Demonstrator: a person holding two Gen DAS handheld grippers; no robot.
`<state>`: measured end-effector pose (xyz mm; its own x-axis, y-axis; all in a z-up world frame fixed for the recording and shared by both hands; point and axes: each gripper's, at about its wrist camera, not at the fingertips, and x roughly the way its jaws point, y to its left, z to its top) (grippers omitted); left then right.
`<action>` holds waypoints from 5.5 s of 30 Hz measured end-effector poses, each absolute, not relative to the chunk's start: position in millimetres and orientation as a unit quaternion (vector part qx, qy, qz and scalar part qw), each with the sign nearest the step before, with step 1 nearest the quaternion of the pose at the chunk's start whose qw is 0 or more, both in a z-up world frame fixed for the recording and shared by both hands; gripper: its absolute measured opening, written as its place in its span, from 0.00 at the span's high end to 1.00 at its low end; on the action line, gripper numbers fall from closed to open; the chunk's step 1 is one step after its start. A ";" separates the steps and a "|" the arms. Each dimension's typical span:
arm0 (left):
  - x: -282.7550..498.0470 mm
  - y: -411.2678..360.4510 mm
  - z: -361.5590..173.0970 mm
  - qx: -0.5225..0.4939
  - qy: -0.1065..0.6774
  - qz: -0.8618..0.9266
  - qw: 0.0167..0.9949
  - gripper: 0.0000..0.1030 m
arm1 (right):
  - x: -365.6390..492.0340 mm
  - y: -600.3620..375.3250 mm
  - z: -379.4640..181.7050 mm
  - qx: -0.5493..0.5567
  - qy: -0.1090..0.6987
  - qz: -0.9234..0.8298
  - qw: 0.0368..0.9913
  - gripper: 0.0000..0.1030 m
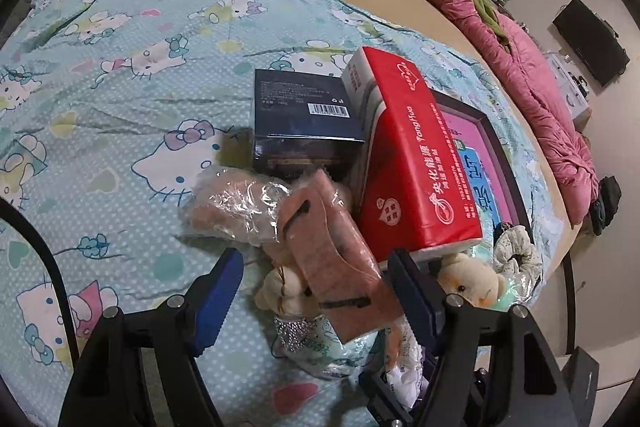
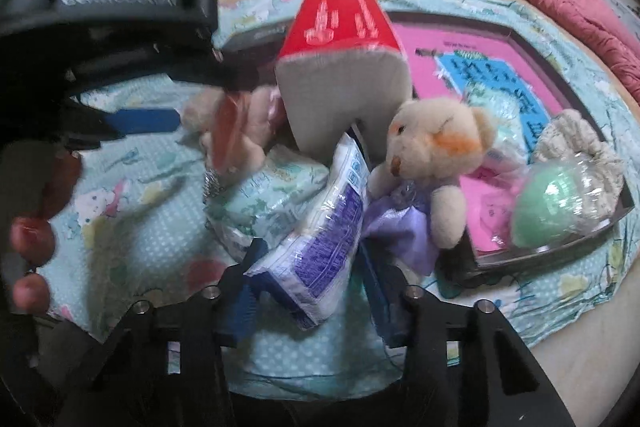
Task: Organize soft objects
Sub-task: 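Grasp the pink bagged item with the left tool while the right tool grasps the white-blue snack packet, then lift the pink bag with the left tool while the right tool lifts the snack packet, then carry the pink bag over the tray with the left tool while the right tool drops the packet in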
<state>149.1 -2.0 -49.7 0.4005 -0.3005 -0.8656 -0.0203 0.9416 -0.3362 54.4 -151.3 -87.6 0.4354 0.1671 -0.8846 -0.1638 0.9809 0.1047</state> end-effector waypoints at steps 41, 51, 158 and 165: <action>133.8 7.2 -26.7 -0.135 0.527 -0.118 0.831 0.65 | 42.9 -184.0 -43.0 0.097 0.458 0.148 0.871 0.71; 125.5 17.6 -17.8 -0.142 0.519 -0.124 0.834 0.65 | 42.4 -192.4 -31.4 0.102 0.437 0.146 0.882 0.71; 120.0 -217.5 -38.9 0.072 0.567 -0.185 0.800 0.65 | 29.8 -389.5 43.4 0.193 0.289 0.044 0.936 0.73; 117.9 -222.3 -45.7 0.076 0.566 -0.188 0.799 0.65 | 32.0 -387.4 38.1 0.192 0.291 0.054 0.936 0.73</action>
